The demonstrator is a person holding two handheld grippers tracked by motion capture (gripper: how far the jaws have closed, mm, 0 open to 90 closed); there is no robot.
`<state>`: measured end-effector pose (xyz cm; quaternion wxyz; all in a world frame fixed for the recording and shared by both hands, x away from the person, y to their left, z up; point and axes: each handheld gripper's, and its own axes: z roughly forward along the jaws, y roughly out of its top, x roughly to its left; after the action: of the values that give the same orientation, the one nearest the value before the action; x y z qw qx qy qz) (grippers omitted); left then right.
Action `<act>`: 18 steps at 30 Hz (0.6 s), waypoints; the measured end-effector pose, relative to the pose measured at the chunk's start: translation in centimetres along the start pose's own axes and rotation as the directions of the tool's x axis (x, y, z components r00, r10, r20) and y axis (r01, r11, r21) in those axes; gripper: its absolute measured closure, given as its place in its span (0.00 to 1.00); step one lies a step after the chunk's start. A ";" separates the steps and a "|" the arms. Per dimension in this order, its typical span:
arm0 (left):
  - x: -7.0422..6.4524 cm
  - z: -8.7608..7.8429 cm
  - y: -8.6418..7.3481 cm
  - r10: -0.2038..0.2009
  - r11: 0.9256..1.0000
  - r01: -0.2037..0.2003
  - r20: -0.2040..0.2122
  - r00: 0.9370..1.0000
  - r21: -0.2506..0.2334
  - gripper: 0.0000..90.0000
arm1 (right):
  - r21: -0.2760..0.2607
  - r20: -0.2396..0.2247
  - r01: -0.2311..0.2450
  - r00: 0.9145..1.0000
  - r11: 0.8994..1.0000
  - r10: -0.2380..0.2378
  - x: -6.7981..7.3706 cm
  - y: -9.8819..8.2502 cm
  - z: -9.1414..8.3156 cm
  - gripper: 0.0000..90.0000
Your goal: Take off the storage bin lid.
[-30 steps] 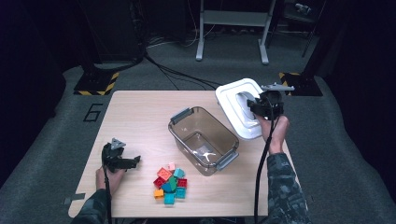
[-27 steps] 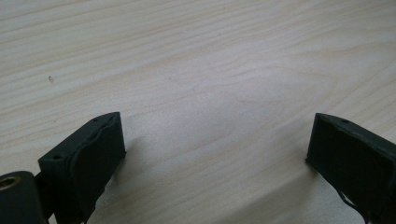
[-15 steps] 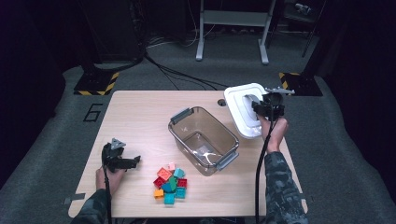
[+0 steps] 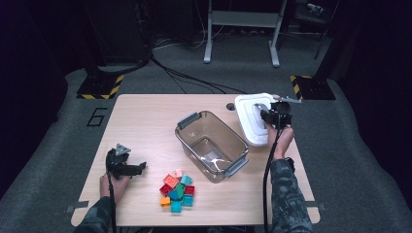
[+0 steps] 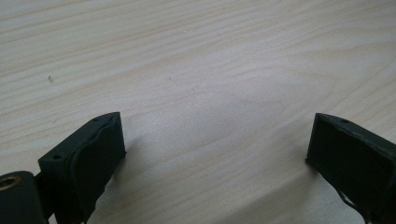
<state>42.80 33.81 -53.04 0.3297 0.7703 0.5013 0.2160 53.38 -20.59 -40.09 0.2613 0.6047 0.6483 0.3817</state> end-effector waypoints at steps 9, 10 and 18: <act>0.0 0.0 0.0 0.000 1.000 0.000 0.000 1.000 0.000 0.05 | 0.012 -0.004 -0.025 1.000 1.000 0.025 0.0 -1.5 1.7 0.74; 0.0 0.0 0.0 0.000 1.000 0.000 0.000 1.000 0.000 0.05 | 0.019 0.004 -0.024 1.000 1.000 0.024 0.1 -1.8 1.9 0.74; 0.0 0.0 0.0 0.000 1.000 0.000 0.000 1.000 0.000 0.05 | 0.046 0.006 -0.042 0.999 0.998 0.042 0.5 -3.4 3.4 0.74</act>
<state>42.80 33.81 -53.04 0.3299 0.7701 0.5014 0.2160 54.09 -19.44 -44.74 0.2406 0.6250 0.6436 0.3706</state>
